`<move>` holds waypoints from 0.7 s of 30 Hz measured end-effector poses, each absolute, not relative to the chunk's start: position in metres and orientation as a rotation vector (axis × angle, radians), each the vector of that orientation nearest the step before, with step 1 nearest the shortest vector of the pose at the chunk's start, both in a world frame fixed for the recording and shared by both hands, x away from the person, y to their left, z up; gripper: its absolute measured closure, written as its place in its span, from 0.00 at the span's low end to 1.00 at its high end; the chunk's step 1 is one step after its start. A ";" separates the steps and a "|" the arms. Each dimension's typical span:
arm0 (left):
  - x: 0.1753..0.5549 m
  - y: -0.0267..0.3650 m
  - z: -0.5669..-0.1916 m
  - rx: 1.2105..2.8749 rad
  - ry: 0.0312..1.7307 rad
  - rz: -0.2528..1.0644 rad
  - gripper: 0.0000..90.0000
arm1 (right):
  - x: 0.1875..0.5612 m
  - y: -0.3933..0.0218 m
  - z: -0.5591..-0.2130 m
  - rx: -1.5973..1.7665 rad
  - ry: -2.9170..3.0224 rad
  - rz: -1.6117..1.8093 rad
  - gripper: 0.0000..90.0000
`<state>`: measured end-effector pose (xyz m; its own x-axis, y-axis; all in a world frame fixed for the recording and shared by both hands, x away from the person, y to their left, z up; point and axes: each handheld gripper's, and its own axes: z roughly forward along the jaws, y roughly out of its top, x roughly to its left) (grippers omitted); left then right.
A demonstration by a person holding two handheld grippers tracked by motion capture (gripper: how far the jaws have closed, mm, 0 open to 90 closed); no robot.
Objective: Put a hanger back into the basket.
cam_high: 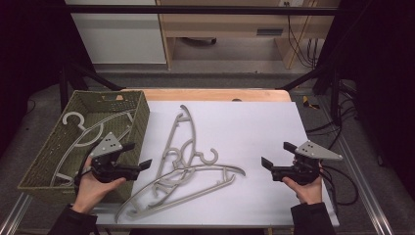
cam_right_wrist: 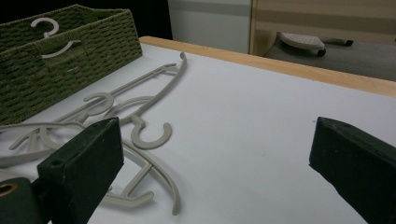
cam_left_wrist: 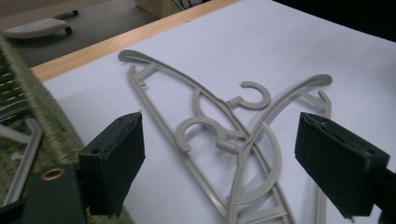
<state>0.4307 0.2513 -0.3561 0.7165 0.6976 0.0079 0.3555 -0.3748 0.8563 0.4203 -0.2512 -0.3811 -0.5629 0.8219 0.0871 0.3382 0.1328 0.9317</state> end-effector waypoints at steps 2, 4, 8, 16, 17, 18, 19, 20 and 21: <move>0.432 0.243 -0.357 2.020 0.789 0.451 0.18 | 0.420 -0.252 -0.380 1.120 1.959 1.431 0.04; 0.433 0.235 -0.359 2.046 0.780 0.442 0.18 | 0.419 -0.252 -0.380 1.116 1.956 1.434 0.04; 0.435 0.220 -0.364 2.095 0.756 0.419 0.19 | 0.420 -0.251 -0.381 1.114 1.965 1.425 0.04; 0.441 0.195 -0.379 2.179 0.730 0.372 0.20 | 0.419 -0.251 -0.381 1.112 1.963 1.432 0.04; 0.442 0.194 -0.380 2.187 0.727 0.371 0.21 | 0.419 -0.251 -0.381 1.112 1.963 1.434 0.04; 0.443 0.191 -0.382 2.205 0.723 0.367 0.21 | 0.419 -0.251 -0.381 1.112 1.964 1.433 0.04; 0.444 0.189 -0.383 2.220 0.721 0.362 0.21 | 0.419 -0.251 -0.381 1.108 1.968 1.431 0.04; 0.446 0.187 -0.386 2.242 0.721 0.354 0.22 | 0.419 -0.251 -0.381 1.106 1.972 1.427 0.04; 0.448 0.185 -0.388 2.266 0.725 0.349 0.22 | 0.419 -0.250 -0.381 1.106 1.972 1.428 0.04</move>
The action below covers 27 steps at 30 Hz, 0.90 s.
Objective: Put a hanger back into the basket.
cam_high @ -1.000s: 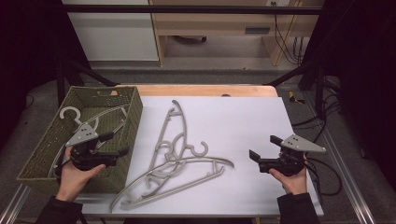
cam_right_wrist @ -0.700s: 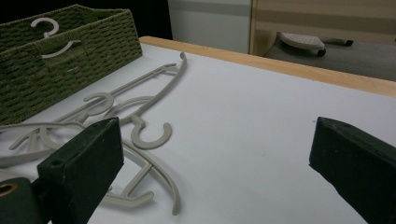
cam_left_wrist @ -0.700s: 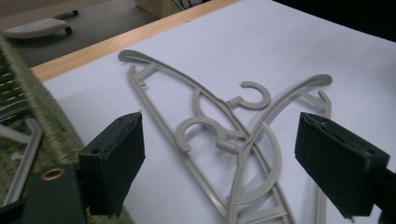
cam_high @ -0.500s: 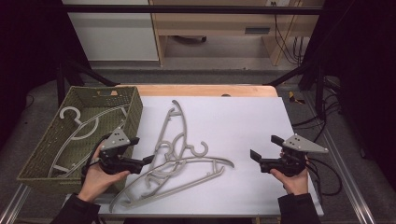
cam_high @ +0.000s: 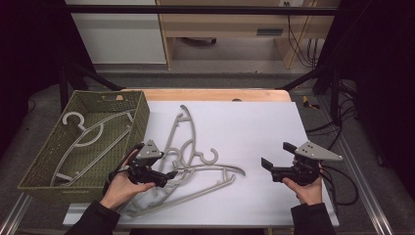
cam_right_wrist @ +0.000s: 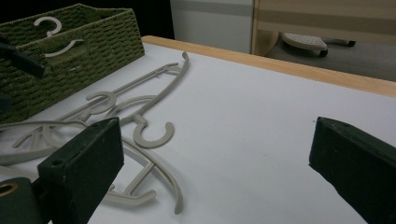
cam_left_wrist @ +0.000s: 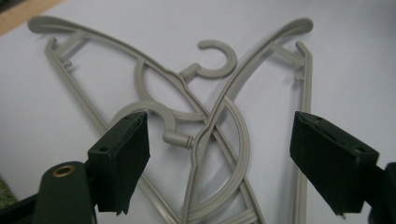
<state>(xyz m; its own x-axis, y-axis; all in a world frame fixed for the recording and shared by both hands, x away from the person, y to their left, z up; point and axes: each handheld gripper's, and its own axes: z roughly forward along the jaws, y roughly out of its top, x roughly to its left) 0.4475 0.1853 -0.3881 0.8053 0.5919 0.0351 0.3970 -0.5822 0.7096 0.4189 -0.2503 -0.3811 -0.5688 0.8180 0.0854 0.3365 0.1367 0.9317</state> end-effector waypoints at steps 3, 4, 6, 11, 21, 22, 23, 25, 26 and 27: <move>0.454 0.180 -0.397 2.332 0.730 0.322 0.22 | 0.419 -0.249 -0.381 1.107 1.973 1.430 0.04; 0.456 0.179 -0.399 2.345 0.731 0.318 0.22 | 0.419 -0.249 -0.381 1.104 1.976 1.427 0.04; 0.459 0.177 -0.404 2.377 0.739 0.311 0.23 | 0.419 -0.249 -0.382 1.105 1.978 1.427 0.04; 0.463 0.174 -0.412 2.429 0.755 0.330 0.28 | 0.420 -0.248 -0.382 1.101 1.979 1.431 0.04; 0.467 0.171 -0.422 2.530 0.753 0.342 0.44 | 0.420 -0.247 -0.382 1.102 1.982 1.430 0.04; 0.468 0.170 -0.422 2.536 0.755 0.340 0.46 | 0.420 -0.247 -0.382 1.098 1.985 1.428 0.04; 0.468 0.170 -0.423 2.556 0.749 0.348 0.47 | 0.420 -0.247 -0.382 1.098 1.985 1.429 0.04; 0.469 0.166 -0.427 2.574 0.756 0.352 0.50 | 0.420 -0.247 -0.382 1.102 1.983 1.431 0.04; 0.469 0.164 -0.428 2.584 0.753 0.355 0.53 | 0.420 -0.246 -0.382 1.101 1.986 1.430 0.04; 0.469 0.163 -0.429 2.591 0.750 0.357 0.54 | 0.420 -0.246 -0.382 1.101 1.987 1.431 0.04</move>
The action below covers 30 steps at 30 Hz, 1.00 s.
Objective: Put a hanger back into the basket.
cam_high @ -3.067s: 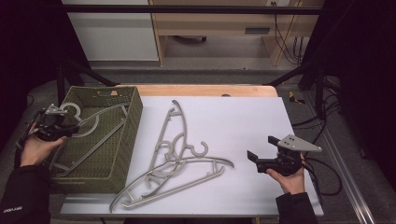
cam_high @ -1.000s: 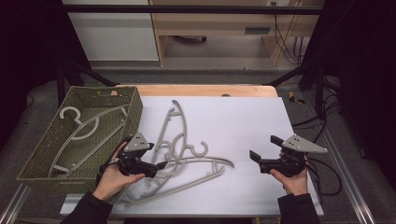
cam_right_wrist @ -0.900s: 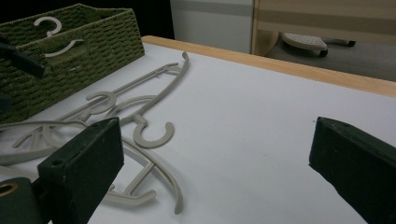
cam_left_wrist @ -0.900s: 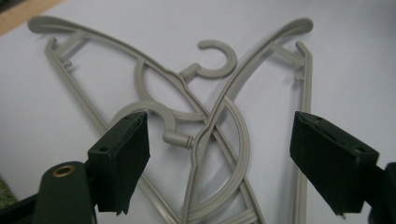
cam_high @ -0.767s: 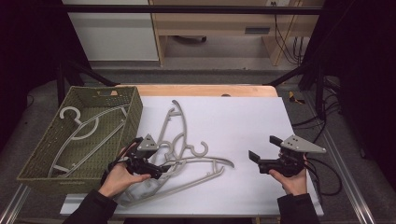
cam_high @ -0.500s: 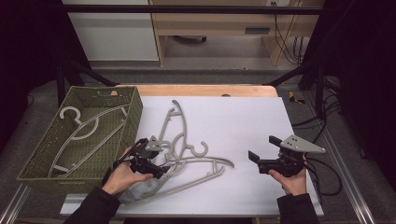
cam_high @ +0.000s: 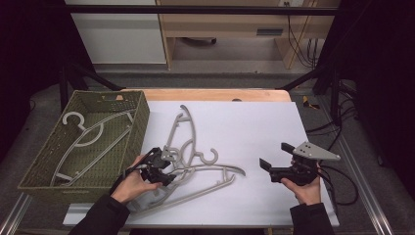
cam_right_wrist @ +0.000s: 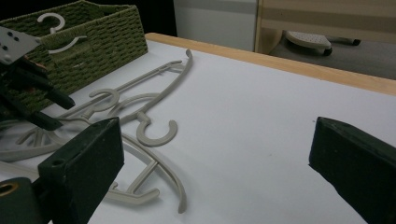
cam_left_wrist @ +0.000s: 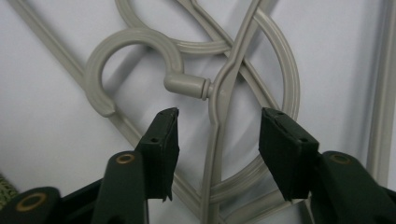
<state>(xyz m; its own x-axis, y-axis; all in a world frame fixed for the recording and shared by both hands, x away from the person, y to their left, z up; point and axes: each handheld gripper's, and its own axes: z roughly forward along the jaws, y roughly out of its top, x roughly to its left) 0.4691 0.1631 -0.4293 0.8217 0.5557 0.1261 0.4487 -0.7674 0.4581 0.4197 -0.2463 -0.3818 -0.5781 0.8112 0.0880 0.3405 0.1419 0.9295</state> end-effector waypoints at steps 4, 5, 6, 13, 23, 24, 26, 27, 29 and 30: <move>0.472 0.161 -0.434 2.616 0.749 0.366 0.60 | 0.420 -0.247 -0.382 1.098 1.986 1.432 0.04; 0.473 0.162 -0.435 2.616 0.756 0.379 0.62 | 0.420 -0.247 -0.381 1.097 1.986 1.431 0.04; 0.474 0.163 -0.435 2.618 0.766 0.382 0.63 | 0.420 -0.247 -0.381 1.097 1.986 1.431 0.04; 0.476 0.162 -0.441 2.662 0.771 0.344 0.74 | 0.420 -0.246 -0.382 1.098 1.987 1.432 0.04; 0.476 0.161 -0.443 2.702 0.777 0.333 0.89 | 0.420 -0.246 -0.381 1.097 1.988 1.434 0.04; 0.476 0.161 -0.442 2.708 0.776 0.335 0.90 | 0.420 -0.246 -0.381 1.092 1.989 1.430 0.04; 0.475 0.161 -0.441 2.710 0.792 0.328 0.91 | 0.420 -0.246 -0.381 1.094 1.988 1.429 0.04; 0.475 0.161 -0.441 2.704 0.799 0.326 0.91 | 0.420 -0.246 -0.381 1.095 1.989 1.429 0.04; 0.474 0.161 -0.438 2.705 0.796 0.349 0.91 | 0.420 -0.246 -0.382 1.091 1.993 1.428 0.04; 0.473 0.162 -0.437 2.700 0.799 0.355 0.91 | 0.420 -0.246 -0.382 1.094 1.990 1.429 0.04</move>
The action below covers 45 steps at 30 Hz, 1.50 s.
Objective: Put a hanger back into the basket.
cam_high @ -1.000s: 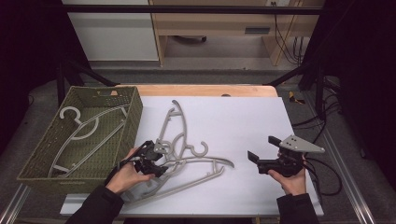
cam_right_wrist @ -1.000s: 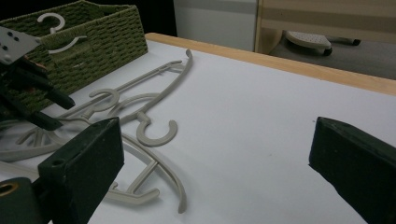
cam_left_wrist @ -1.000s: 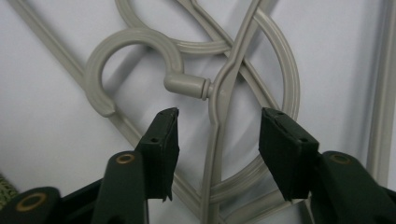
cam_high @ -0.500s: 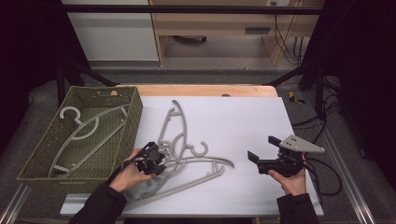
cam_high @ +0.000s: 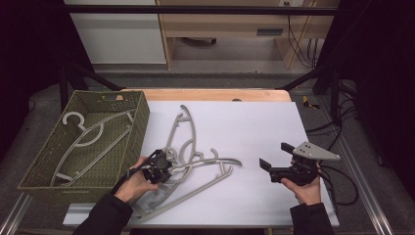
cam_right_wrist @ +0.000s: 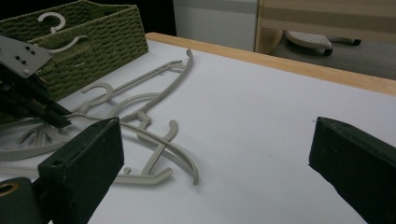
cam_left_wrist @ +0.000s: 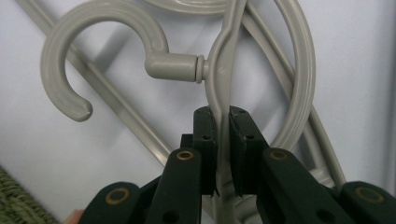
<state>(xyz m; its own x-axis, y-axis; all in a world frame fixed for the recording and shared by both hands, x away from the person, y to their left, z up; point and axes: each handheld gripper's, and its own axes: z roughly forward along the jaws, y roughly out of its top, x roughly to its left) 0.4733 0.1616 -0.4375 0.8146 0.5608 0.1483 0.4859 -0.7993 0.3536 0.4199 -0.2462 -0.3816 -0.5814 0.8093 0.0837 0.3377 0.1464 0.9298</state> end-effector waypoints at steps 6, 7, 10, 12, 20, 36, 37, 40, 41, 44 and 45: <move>0.469 0.162 -0.431 2.664 0.823 0.322 0.91 | 0.419 -0.247 -0.381 1.093 1.992 1.429 0.04; 0.467 0.162 -0.430 2.652 0.820 0.325 0.91 | 0.419 -0.247 -0.381 1.097 1.986 1.431 0.04; 0.465 0.162 -0.429 2.618 0.840 0.293 0.92 | 0.419 -0.247 -0.381 1.098 1.986 1.432 0.04; 0.463 0.162 -0.428 2.617 0.833 0.279 0.92 | 0.419 -0.247 -0.381 1.097 1.985 1.433 0.04; 0.455 0.158 -0.419 2.581 0.823 0.249 0.92 | 0.419 -0.247 -0.381 1.097 1.985 1.432 0.04; 0.435 0.163 -0.369 2.425 0.839 0.363 0.92 | 0.418 -0.249 -0.379 1.093 1.983 1.435 0.04; 0.435 0.164 -0.366 2.418 0.839 0.365 0.92 | 0.418 -0.249 -0.379 1.093 1.982 1.435 0.04; 0.434 0.166 -0.359 2.404 0.851 0.382 0.92 | 0.418 -0.250 -0.379 1.095 1.977 1.437 0.04; 0.434 0.168 -0.357 2.402 0.852 0.378 0.92 | 0.418 -0.250 -0.379 1.094 1.977 1.437 0.04; 0.433 0.171 -0.349 2.389 0.858 0.400 0.92 | 0.418 -0.250 -0.379 1.097 1.975 1.439 0.04; 0.433 0.172 -0.346 2.382 0.860 0.407 0.92 | 0.418 -0.250 -0.379 1.097 1.975 1.438 0.04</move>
